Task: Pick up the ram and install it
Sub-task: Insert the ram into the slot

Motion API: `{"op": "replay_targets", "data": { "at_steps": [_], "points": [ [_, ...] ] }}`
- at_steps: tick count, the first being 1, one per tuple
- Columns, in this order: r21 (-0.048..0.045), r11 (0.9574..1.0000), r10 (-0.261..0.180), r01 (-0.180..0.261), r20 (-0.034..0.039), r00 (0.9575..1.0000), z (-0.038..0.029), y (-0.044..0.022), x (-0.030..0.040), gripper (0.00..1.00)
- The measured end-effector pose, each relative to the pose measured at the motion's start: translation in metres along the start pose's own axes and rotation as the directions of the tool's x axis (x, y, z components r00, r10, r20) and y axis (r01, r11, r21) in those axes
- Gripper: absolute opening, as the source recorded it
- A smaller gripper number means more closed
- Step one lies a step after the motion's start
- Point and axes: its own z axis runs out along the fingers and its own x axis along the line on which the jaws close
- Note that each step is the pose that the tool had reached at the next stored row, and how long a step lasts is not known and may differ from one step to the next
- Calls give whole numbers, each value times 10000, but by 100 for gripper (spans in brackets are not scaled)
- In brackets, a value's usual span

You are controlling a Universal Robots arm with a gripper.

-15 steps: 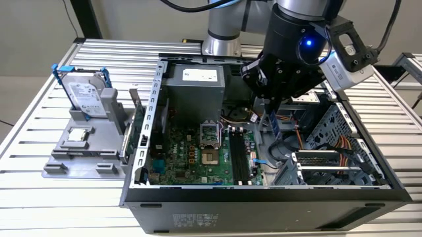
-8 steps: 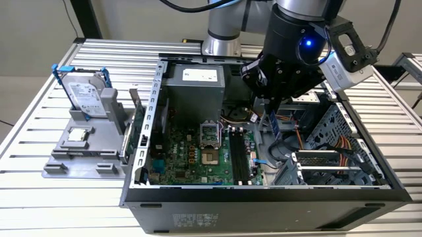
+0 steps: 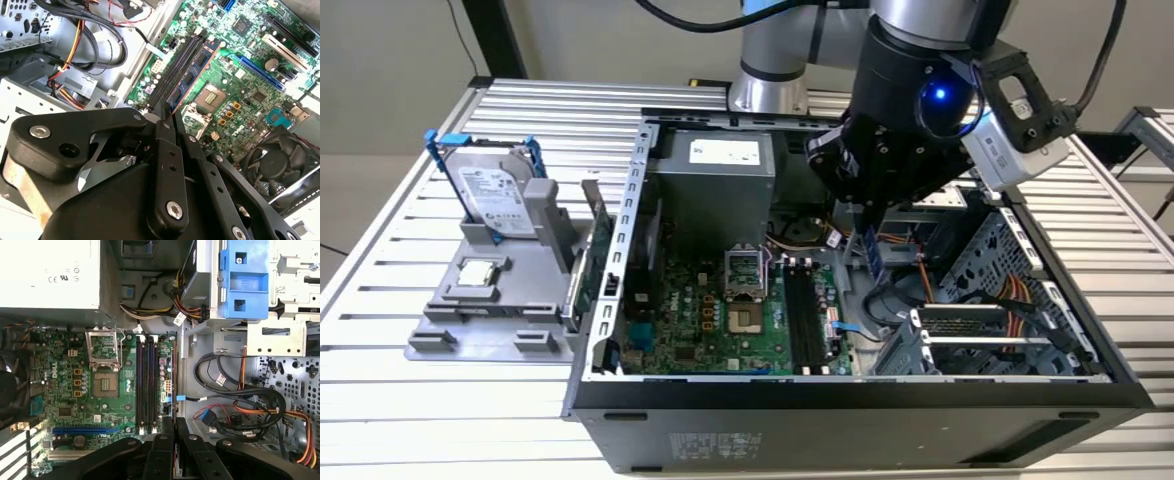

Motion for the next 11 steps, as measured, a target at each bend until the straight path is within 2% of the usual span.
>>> {"op": "replay_targets", "data": {
  "at_steps": [11],
  "points": [
    [14, 10000, -1, 1, 0, 10000, 54, 13, -5, 0]
  ]
}}
